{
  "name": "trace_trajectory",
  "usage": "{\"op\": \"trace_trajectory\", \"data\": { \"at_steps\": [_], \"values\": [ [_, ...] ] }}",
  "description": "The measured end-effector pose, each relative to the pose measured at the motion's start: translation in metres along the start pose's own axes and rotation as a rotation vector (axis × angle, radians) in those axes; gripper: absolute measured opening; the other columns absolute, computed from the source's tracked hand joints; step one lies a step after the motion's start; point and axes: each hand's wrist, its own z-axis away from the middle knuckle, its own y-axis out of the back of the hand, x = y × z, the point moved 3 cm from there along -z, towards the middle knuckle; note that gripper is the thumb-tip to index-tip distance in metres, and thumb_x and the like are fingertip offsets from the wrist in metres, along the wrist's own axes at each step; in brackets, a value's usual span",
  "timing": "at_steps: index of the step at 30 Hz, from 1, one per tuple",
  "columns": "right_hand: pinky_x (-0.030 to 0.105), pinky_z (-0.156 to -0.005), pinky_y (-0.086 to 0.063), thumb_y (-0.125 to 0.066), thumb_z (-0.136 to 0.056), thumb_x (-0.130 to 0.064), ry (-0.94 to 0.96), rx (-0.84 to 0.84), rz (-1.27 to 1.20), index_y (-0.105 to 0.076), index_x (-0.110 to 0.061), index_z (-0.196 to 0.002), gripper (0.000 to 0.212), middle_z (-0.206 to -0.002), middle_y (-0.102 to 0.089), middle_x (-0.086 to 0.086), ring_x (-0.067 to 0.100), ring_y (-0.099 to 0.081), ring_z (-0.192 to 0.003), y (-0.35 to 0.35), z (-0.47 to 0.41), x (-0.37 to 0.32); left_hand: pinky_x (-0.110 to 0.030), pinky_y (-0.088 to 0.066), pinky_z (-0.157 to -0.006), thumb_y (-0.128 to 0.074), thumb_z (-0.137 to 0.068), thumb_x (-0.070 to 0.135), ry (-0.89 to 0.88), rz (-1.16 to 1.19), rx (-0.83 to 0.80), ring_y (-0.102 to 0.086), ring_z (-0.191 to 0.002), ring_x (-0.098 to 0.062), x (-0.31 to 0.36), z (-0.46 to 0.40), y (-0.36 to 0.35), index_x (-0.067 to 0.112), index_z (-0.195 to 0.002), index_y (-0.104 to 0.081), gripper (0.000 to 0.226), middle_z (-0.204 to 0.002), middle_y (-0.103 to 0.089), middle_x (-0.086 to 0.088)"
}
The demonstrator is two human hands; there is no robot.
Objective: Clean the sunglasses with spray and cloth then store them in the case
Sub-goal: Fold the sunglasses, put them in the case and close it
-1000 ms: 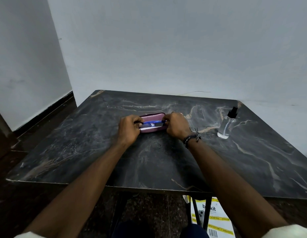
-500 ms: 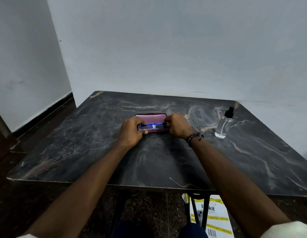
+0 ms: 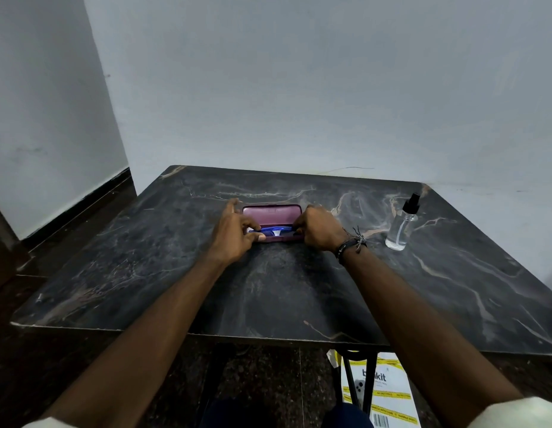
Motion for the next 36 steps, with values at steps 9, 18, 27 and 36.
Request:
{"op": "trace_trajectory", "data": {
  "at_steps": [9,18,27,36],
  "values": [
    [0.026,-0.083,-0.048,-0.061,-0.091,-0.019,0.007,-0.04,-0.13,-0.074,-0.013,-0.11,0.023,-0.116,-0.065,0.007,0.021,-0.061,-0.102,0.004,0.001,0.002,-0.039,-0.054,-0.087,-0.093,-0.052,0.023,0.143,0.14,-0.189,-0.059,-0.106,-0.022,-0.009,-0.021,0.009,0.022,-0.117,-0.054,0.076,-0.119,-0.06,-0.004],
    [0.04,-0.089,-0.055,-0.084,-0.072,-0.034,-0.094,0.025,-0.494,-0.044,-0.016,-0.137,0.079,-0.129,-0.058,0.007,0.024,-0.066,-0.1,0.01,0.012,0.007,-0.048,-0.053,-0.094,-0.09,-0.059,0.018,0.035,0.163,-0.066,-0.055,-0.118,-0.028,-0.007,-0.011,0.013,0.025,-0.139,-0.037,0.097,-0.141,-0.048,-0.006],
    [0.039,-0.097,-0.05,-0.085,-0.068,-0.036,-0.034,0.014,-0.225,-0.056,-0.016,-0.134,0.074,-0.129,-0.063,0.007,0.025,-0.061,-0.112,0.005,0.015,0.0,-0.047,-0.049,-0.094,-0.074,-0.081,0.022,-0.168,-0.166,-0.037,-0.058,-0.105,-0.024,-0.002,0.004,0.014,0.013,-0.133,-0.054,0.057,-0.123,-0.055,-0.007],
    [0.04,-0.09,-0.052,-0.073,-0.078,-0.048,0.047,0.102,-0.016,-0.063,-0.023,-0.128,0.057,-0.122,-0.068,0.006,0.025,-0.063,-0.107,0.004,0.023,-0.003,-0.036,-0.049,-0.087,-0.072,-0.083,0.022,-0.237,-0.234,-0.052,-0.056,-0.104,-0.023,-0.003,0.012,0.013,0.014,-0.124,-0.064,0.043,-0.121,-0.055,-0.005]
  ]
}}
